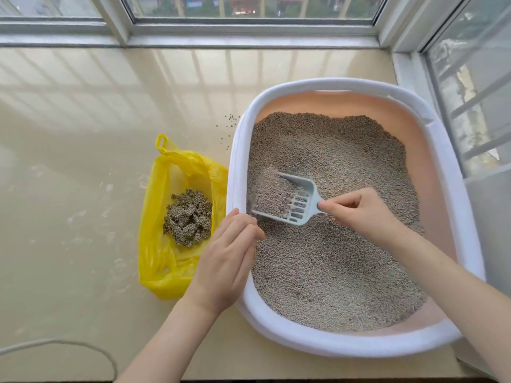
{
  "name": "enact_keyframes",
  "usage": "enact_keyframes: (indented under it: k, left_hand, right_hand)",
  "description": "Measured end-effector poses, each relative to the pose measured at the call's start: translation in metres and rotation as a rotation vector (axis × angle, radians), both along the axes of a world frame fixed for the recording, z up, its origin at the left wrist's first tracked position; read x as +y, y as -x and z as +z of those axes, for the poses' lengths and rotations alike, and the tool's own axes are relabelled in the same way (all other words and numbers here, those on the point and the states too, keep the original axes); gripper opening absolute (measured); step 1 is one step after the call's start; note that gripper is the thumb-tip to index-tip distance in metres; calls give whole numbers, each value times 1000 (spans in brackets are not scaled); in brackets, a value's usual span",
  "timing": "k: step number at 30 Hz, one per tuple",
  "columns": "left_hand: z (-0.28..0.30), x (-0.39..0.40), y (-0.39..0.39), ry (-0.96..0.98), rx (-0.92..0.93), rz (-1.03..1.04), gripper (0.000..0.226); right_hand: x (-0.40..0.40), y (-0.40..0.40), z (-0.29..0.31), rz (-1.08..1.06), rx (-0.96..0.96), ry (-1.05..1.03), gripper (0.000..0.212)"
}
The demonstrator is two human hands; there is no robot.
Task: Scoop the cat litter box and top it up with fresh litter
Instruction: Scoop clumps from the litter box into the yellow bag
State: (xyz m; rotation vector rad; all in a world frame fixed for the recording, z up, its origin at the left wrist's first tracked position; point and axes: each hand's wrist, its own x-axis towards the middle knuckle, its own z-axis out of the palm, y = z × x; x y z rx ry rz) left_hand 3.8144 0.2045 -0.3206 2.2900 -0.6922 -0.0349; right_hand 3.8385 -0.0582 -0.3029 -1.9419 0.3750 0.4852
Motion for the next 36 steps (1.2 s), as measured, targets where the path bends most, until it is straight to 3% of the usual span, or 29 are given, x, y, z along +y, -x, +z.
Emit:
enact_keyframes:
  k: [8,15,21,27,33,36]
  left_hand:
    - [7,3,-1,-52,-48,-89,18]
    - [5,12,2,-123,-98,-187,25]
    - [4,12,3,-151,-92,-194,28]
    - [2,10,4,-144,-89,-177,33]
    - [2,10,3,-130,-62,-171,34]
    - [1,10,3,-135,-48,-168,35]
  right_hand:
    - [-28,40,30,-29,18,161,13]
    - [-67,67,65,231,119,507,16]
    - [-84,75,57,397,256,819,30]
    - [-35,59,27,606,159,740,45]
    - [13,60,-3,493,162,437,28]
    - [26,58,-9,504,133,494,33]
